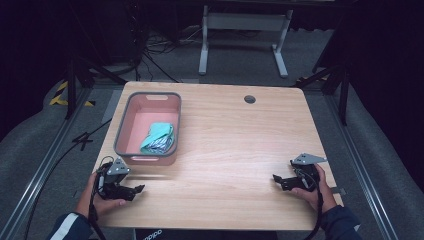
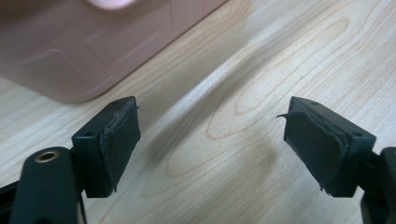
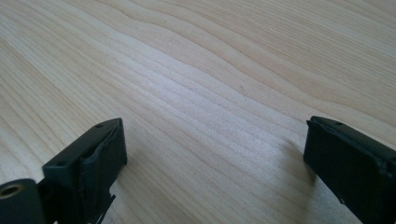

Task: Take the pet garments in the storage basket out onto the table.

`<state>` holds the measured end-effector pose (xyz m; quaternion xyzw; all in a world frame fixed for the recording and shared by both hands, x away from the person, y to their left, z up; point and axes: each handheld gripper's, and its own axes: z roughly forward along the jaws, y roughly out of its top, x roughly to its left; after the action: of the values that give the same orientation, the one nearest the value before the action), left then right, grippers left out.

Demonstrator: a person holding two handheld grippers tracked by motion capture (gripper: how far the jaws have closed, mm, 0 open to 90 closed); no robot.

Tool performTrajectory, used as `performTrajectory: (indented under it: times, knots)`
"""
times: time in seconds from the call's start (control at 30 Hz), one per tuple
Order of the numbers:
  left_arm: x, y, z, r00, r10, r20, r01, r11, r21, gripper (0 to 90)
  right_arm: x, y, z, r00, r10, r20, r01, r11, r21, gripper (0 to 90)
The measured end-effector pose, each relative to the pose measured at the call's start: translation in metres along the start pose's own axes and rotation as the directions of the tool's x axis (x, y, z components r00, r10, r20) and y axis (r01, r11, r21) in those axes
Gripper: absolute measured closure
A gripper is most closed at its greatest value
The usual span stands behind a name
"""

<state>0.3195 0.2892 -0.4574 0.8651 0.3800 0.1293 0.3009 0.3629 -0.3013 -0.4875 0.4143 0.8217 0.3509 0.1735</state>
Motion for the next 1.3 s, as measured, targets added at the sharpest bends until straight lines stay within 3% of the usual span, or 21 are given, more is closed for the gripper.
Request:
performTrajectory:
  times: [0.27,0.3,0.43,0.5,0.57,0.7,0.73,0.9,1.17,1.3]
  knots:
    - [-0.003,0.005,-0.015,0.9991,0.02,-0.037,-0.021,0.9997,-0.011,20.6,0.0,0.0,0.0,1.0,0.0,0.0,0.0,1.0,0.0,6.2]
    - [-0.004,0.005,-0.017,0.9995,0.009,-0.03,-0.009,0.9999,-0.01,20.9,0.0,0.0,0.0,1.0,0.0,0.0,0.0,1.0,0.0,6.2]
    - [-0.003,0.007,-0.029,0.9987,0.021,-0.046,-0.023,0.999,-0.038,22.2,0.0,0.0,0.0,1.0,0.0,0.0,0.0,1.0,0.0,6.2]
    - [-0.004,0.007,-0.031,0.9991,0.005,-0.041,-0.007,0.999,-0.044,22.9,0.0,0.0,0.0,1.0,0.0,0.0,0.0,1.0,0.0,6.3]
    - [-0.004,0.009,-0.036,0.9986,0.02,-0.049,-0.022,0.9988,-0.044,24.8,0.0,0.0,0.0,1.0,0.0,0.0,0.0,1.0,0.0,6.2]
    - [-0.004,0.013,-0.044,0.9989,0.011,-0.046,-0.014,0.9969,-0.077,24.6,0.0,0.0,0.0,1.0,0.0,0.0,0.0,1.0,0.0,6.2]
    - [-0.003,0.015,-0.046,0.998,0.03,-0.055,-0.034,0.9966,-0.075,24.5,0.0,0.0,0.0,1.0,0.0,0.0,0.0,1.0,0.0,6.2]
    - [-0.003,0.019,-0.051,0.9987,0.026,-0.044,-0.03,0.9954,-0.091,24.1,0.0,0.0,0.0,1.0,0.0,0.0,0.0,1.0,0.0,6.2]
    - [-0.001,0.032,-0.061,0.9981,0.044,-0.043,-0.05,0.9866,-0.155,23.7,0.0,0.0,0.0,1.0,0.0,0.0,0.0,1.0,0.0,6.2]
    - [0.001,0.04,-0.064,0.9972,0.053,-0.052,-0.061,0.9846,-0.164,23.4,0.0,0.0,0.0,1.0,0.0,0.0,0.0,1.0,0.0,6.2]
